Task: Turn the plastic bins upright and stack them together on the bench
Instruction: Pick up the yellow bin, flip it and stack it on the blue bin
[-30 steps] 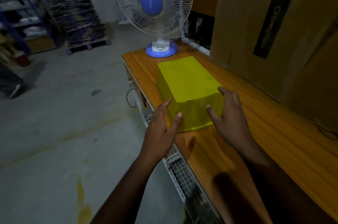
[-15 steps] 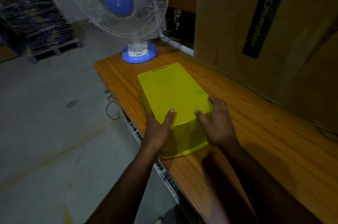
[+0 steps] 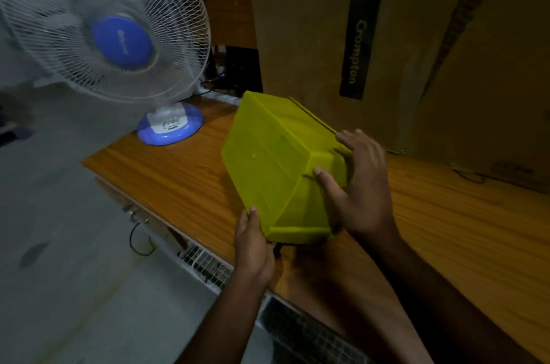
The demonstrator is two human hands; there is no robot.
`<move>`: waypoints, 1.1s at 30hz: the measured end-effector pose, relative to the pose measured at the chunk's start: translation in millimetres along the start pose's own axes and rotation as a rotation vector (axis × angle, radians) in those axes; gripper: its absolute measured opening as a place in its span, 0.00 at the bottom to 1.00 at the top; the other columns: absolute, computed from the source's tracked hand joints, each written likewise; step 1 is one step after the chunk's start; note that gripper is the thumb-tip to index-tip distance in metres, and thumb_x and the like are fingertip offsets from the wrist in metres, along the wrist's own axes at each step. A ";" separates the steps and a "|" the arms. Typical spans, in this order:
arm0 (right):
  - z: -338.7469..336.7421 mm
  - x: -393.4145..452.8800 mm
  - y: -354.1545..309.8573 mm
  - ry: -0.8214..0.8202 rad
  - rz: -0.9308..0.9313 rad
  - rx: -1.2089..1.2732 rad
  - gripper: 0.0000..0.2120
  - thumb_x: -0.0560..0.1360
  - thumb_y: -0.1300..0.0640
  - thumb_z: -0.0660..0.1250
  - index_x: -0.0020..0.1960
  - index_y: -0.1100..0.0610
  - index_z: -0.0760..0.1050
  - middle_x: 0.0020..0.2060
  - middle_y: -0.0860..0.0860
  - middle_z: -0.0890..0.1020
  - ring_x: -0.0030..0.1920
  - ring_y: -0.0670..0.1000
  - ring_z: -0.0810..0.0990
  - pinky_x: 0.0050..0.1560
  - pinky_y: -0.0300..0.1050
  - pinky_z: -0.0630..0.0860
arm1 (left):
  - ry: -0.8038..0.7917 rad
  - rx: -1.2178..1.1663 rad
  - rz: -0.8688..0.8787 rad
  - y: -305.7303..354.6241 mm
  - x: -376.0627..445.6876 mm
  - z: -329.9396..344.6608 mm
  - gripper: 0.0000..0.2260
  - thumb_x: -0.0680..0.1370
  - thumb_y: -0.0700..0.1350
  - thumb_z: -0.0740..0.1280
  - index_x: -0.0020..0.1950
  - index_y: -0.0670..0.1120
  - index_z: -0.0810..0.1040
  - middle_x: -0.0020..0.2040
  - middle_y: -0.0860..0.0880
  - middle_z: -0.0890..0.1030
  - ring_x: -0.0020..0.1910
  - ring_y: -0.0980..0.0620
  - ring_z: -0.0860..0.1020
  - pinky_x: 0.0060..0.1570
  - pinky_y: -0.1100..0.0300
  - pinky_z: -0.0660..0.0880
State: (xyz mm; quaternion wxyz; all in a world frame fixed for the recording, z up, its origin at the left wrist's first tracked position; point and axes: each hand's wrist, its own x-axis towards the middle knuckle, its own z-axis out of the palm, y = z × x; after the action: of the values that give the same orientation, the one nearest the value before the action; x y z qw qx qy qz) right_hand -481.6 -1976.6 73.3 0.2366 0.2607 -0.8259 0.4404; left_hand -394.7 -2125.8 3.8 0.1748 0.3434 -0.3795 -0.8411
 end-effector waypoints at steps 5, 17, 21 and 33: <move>2.2 -11.3 6.8 -0.089 0.501 0.249 0.57 0.59 0.35 0.75 0.78 0.53 0.51 0.75 0.52 0.63 0.74 0.52 0.63 0.72 0.51 0.64 | -0.023 -0.033 -0.086 -0.2 1.3 -6.7 0.22 0.85 0.46 0.57 0.79 0.48 0.61 0.73 0.40 0.71 0.57 0.41 0.78 0.54 0.44 0.76; -3.6 -38.3 -34.2 0.028 0.286 0.008 0.31 0.64 0.48 0.79 0.62 0.53 0.70 0.53 0.47 0.77 0.53 0.51 0.76 0.50 0.49 0.74 | -0.236 0.321 -0.037 26.1 0.7 -8.7 0.21 0.84 0.53 0.57 0.76 0.48 0.68 0.71 0.46 0.75 0.68 0.47 0.75 0.68 0.49 0.72; -3.0 -54.2 -37.3 -0.060 -0.003 -0.360 0.29 0.64 0.51 0.78 0.61 0.55 0.72 0.52 0.53 0.79 0.53 0.57 0.76 0.51 0.50 0.68 | -0.315 0.387 0.167 46.0 -15.2 0.6 0.28 0.81 0.61 0.55 0.78 0.49 0.64 0.74 0.51 0.70 0.70 0.56 0.70 0.69 0.58 0.67; -9.3 -101.0 -47.5 -0.281 -0.016 -0.175 0.17 0.74 0.45 0.68 0.59 0.51 0.77 0.50 0.46 0.81 0.55 0.50 0.76 0.52 0.53 0.73 | -0.395 0.489 0.065 23.5 -9.3 5.9 0.25 0.75 0.26 0.54 0.67 0.42 0.75 0.55 0.37 0.83 0.48 0.40 0.82 0.44 0.50 0.80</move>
State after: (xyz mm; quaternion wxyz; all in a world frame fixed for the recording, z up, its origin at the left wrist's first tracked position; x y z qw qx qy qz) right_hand -373.7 -1968.9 43.9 0.1439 0.3048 -0.8839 0.3243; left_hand -391.6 -2132.9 28.5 0.0368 0.1928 -0.6081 -0.7692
